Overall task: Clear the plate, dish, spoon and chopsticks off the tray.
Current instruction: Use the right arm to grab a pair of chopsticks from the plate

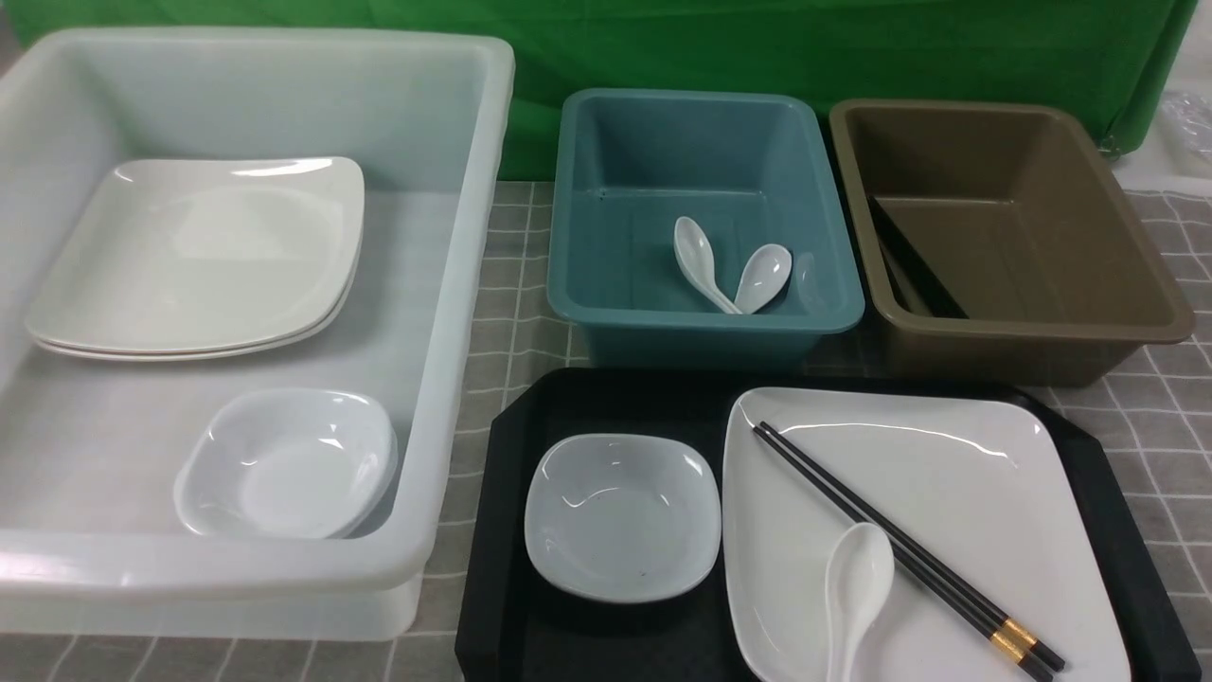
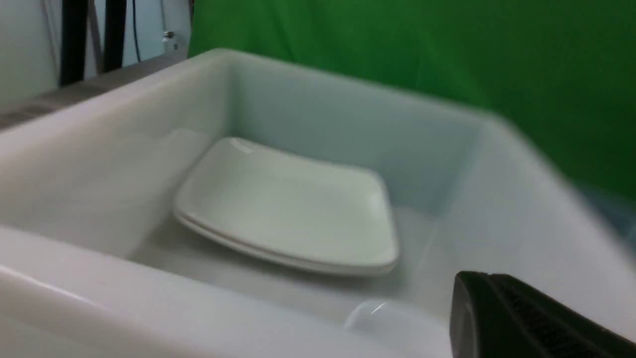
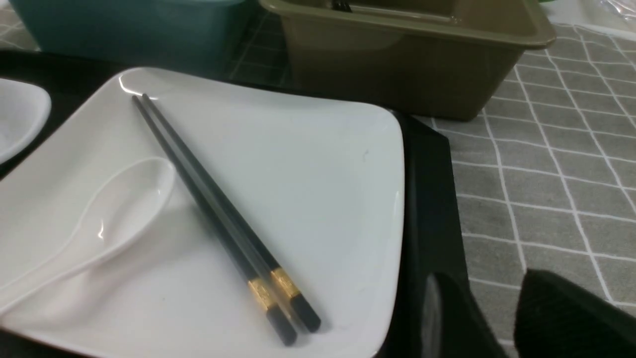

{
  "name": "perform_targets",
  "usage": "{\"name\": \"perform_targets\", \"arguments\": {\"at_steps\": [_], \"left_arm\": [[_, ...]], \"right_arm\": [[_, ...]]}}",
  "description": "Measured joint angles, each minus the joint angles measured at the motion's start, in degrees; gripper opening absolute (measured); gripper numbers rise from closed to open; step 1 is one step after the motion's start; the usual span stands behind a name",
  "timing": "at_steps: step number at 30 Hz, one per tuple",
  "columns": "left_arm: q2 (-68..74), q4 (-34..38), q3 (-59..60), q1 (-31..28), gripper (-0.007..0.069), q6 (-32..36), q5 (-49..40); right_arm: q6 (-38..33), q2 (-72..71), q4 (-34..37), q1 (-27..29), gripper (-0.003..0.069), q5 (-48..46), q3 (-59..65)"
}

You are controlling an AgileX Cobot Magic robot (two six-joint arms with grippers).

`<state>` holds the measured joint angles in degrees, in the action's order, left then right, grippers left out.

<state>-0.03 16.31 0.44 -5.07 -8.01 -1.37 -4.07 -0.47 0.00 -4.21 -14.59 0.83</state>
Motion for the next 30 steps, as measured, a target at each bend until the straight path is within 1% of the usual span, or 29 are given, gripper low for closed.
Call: {"name": "perform_targets", "arguments": {"at_steps": [2,5,7,10,12,14,16,18,21,22,23,27,30], "left_arm": [[0.0,9.2,0.0,0.0,0.0004,-6.1,4.4],[0.0,12.1,0.0,0.0,0.0004,-8.7,8.9],[0.0,11.3,-0.6,0.0,0.0004,-9.5,10.0],[1.0,4.6,-7.6,0.2,0.0004,-9.8,2.5],[4.7,0.2,-14.3,0.9,0.0004,-7.4,-4.7],[9.3,-1.9,-21.3,2.1,0.0004,-1.9,-13.5],[16.1,-1.8,-27.4,3.3,0.0004,4.7,-22.6],[23.1,-0.1,-32.8,5.5,0.0004,11.5,-30.8],[31.8,3.5,-36.5,10.7,0.0004,16.8,-33.3],[35.1,4.7,-37.8,14.6,0.0004,19.3,-32.7],[35.5,4.7,-37.9,15.0,0.0004,19.6,-32.6],[41.9,6.3,-39.5,24.0,0.0004,22.1,-30.1],[43.6,7.2,-39.6,28.2,0.0004,23.3,-29.1]], "right_arm": [[0.0,0.0,0.0,0.0,0.0239,0.0,0.0],[0.0,0.0,0.0,0.0,0.0239,0.0,0.0],[0.0,0.0,0.0,0.0,0.0239,0.0,0.0],[0.0,0.0,0.0,0.0,0.0239,0.0,0.0],[0.0,0.0,0.0,0.0,0.0239,0.0,0.0],[0.0,0.0,0.0,0.0,0.0239,0.0,0.0],[0.0,0.0,0.0,0.0,0.0239,0.0,0.0],[0.0,0.0,0.0,0.0,0.0239,0.0,0.0],[0.0,0.0,0.0,0.0,0.0239,0.0,0.0],[0.0,0.0,0.0,0.0,0.0239,0.0,0.0],[0.0,0.0,0.0,0.0,0.0239,0.0,0.0],[0.1,0.0,0.3,0.0,0.0239,1.3,0.0],[5.8,0.0,3.2,0.0,0.0239,5.3,0.0]]}}
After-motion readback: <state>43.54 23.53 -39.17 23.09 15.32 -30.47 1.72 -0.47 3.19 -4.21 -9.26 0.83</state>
